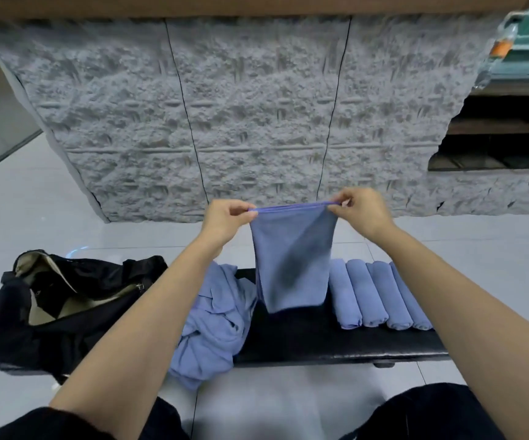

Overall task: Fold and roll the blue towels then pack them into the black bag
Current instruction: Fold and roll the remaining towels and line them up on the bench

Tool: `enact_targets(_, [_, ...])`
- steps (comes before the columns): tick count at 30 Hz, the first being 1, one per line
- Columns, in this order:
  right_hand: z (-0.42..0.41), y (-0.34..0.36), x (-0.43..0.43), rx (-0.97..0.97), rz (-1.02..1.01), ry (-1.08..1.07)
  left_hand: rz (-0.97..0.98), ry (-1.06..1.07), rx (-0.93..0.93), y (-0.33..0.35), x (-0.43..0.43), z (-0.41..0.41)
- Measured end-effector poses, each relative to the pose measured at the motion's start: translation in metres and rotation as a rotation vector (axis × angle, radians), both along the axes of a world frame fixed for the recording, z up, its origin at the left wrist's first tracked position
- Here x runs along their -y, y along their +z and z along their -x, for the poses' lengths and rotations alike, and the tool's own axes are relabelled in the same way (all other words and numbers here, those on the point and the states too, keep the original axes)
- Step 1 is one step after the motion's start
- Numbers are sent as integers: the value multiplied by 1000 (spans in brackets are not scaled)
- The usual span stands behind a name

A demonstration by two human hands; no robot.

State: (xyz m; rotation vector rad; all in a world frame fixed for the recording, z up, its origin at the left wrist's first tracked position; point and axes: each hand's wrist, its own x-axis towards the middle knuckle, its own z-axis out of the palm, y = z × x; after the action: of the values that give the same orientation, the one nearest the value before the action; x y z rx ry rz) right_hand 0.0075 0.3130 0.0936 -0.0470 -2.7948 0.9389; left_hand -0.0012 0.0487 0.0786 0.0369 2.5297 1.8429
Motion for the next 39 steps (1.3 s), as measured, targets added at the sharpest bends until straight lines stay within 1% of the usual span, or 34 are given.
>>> enact_targets(1, [-1,-3,0,-69,-8,-17,12,-14,-45,-4,1,1])
enact_targets(3, [-10,-23,-4,-146,-63,-19,125,-60,-122,-24,5,0])
enact_targets(5, [-26,-63,-8,-164,-130,29,282,-118,-193,-62,11,-6])
enact_targets(7, [-48,-110,-8,-165,-235,123,401,-203,-231,-112,14,-19])
enact_targets(8, [-60,-135,-7,-145,-298,168,468,-255,-238,-139,13,-28])
enact_targets(10, [-87,-184,-3,-34,-407,223,602,-340,-201,-192,13,-55])
enact_targets(12, [-114,-223,2,151,-469,264,724,-367,-151,-232,12,-86])
enact_targets(14, [-136,-247,6,244,-447,260,805,-330,-161,-254,10,-111])
enact_targets(16, [-146,-257,7,248,-394,204,859,-290,-188,-261,5,-120])
enact_targets(18, [-149,-257,10,215,-380,173,839,-219,-177,-263,1,-122])
enact_targets(20, [-147,-258,8,283,-337,81,844,-126,-136,-260,-4,-123])
enact_targets(21, [-145,-254,9,363,-304,36,877,-96,-74,-258,-7,-124])
enact_targets(23, [-141,-251,9,474,-258,1,947,-50,31,-253,-17,-123])
enact_targets(25, [-135,-253,11,515,-244,-6,937,-1,108,-253,-22,-119])
enact_targets(27, [-128,-255,11,541,-256,-22,962,6,174,-257,-20,-113])
enact_targets(28, [-125,-256,10,552,-277,-31,1019,-30,191,-258,-18,-111])
enact_targets(30, [-121,-255,10,572,-316,-23,1084,-52,163,-259,-14,-111])
enact_targets(31, [-120,-253,10,581,-328,-12,1080,-24,103,-257,-15,-112])
enact_targets(33, [-118,-252,10,577,-338,2,962,11,-115,-253,-20,-119])
enact_targets(34, [-118,-252,11,570,-343,11,857,-30,-207,-251,-24,-122])
enact_targets(35, [-118,-252,11,560,-351,21,751,-119,-248,-249,-27,-125])
enact_targets(36, [-119,-251,10,557,-356,31,677,-223,-241,-249,-29,-127])
enact_targets(37, [-119,-252,10,553,-362,39,656,-312,-193,-250,-32,-128])
enact_targets(39, [-120,-251,9,544,-374,48,698,-414,-68,-255,-34,-125])
